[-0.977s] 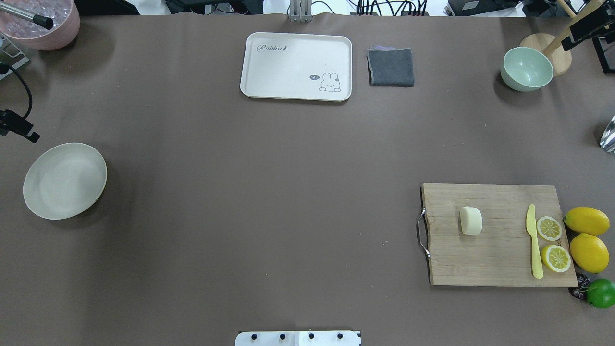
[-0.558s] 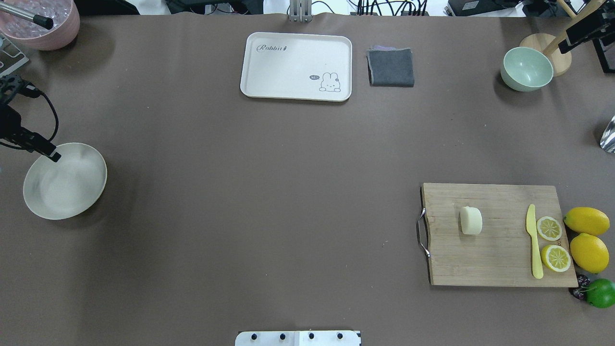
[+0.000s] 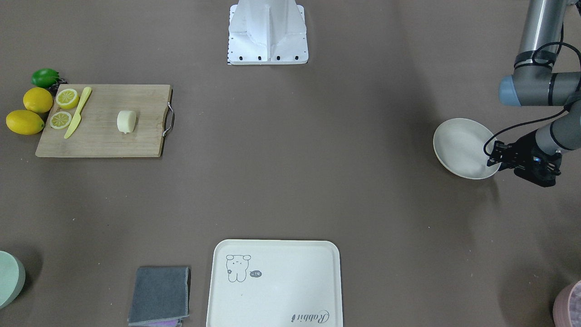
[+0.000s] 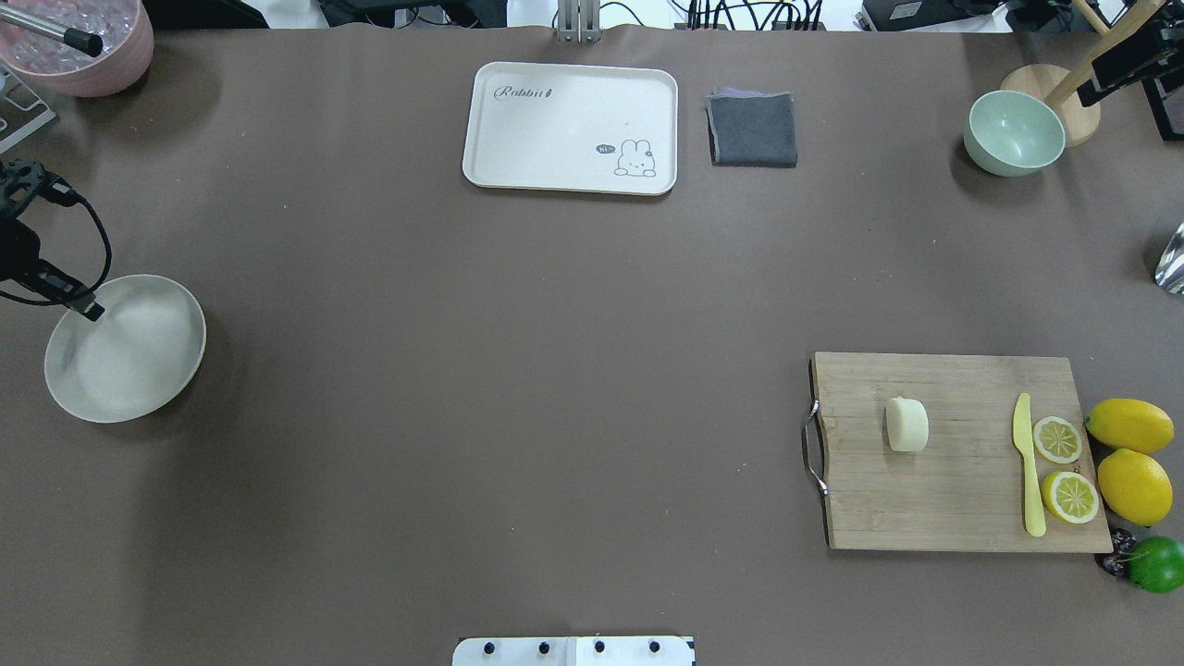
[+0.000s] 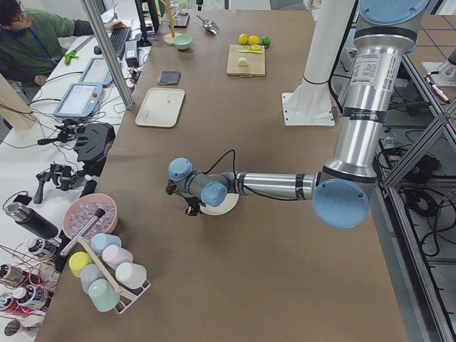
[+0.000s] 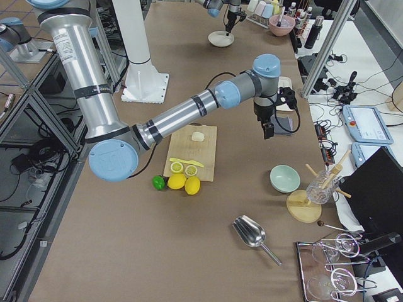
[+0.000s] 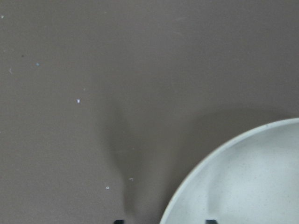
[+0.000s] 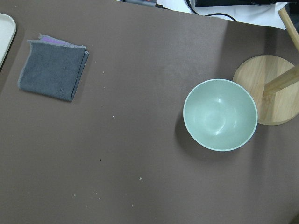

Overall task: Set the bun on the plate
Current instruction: 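Push the white plate with the left gripper toward the table center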

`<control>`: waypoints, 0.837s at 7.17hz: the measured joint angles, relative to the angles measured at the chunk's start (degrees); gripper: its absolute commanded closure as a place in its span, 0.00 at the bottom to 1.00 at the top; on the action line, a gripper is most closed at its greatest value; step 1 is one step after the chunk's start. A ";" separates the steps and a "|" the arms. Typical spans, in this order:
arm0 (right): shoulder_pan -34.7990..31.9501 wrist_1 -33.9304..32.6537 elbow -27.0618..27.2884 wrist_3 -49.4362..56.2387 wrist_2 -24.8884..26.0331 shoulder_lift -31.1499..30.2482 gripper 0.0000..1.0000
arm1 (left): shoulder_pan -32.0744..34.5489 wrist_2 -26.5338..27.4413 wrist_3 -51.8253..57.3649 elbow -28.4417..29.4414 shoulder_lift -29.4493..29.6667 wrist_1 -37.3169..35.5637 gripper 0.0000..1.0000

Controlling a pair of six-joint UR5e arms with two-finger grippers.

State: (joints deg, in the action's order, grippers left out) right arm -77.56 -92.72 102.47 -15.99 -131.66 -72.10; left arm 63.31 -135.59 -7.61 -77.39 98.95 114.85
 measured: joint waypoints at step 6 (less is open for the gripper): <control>-0.02 -0.02 -0.38 -0.07 0.00 0.10 0.00 | 0.43 -6.30 -13.58 -2.46 10.20 3.47 1.00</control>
State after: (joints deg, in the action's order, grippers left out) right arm -77.58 -92.74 102.09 -16.06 -131.66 -72.00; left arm 63.74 -141.90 -21.19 -79.85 109.15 118.32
